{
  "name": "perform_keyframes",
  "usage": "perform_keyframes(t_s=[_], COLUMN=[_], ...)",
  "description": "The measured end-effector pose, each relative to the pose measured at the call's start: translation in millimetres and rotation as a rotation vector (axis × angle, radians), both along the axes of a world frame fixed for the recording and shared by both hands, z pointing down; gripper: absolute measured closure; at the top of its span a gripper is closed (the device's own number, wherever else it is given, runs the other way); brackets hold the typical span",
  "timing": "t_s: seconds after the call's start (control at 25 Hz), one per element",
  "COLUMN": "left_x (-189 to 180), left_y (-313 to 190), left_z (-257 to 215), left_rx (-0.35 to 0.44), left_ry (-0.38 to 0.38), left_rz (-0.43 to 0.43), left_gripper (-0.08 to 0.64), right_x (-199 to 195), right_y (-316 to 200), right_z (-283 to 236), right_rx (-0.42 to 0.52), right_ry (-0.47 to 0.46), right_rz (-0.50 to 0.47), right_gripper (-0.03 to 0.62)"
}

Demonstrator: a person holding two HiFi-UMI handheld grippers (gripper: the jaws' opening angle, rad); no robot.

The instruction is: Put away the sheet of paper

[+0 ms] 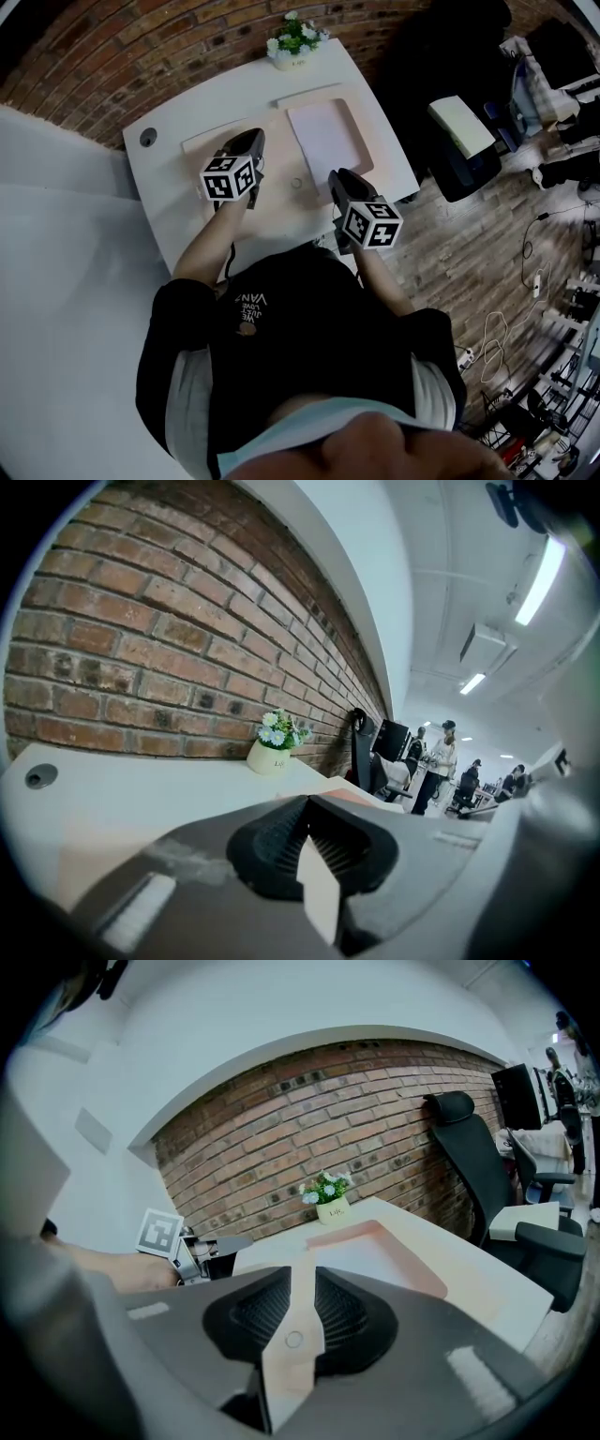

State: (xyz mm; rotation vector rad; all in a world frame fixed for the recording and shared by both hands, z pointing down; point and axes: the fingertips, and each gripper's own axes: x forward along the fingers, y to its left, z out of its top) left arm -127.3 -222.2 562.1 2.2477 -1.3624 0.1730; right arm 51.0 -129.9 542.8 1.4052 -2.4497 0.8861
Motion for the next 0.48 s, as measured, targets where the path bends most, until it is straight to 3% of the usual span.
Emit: perform_keyframes(t_s=[0.48], left_x=[-7.8], left_y=[19.6], left_z=[-25.2], left_rx=[0.079], left_ry=[0.006], left_rz=[0.056], left_gripper=[0.558], right_x=[-15.1], right_y=[8.2], right_z=[-4.3], right_rx=[0.028], right_ry=[0.001], right_rz=[0.018], right_gripper=[0.547])
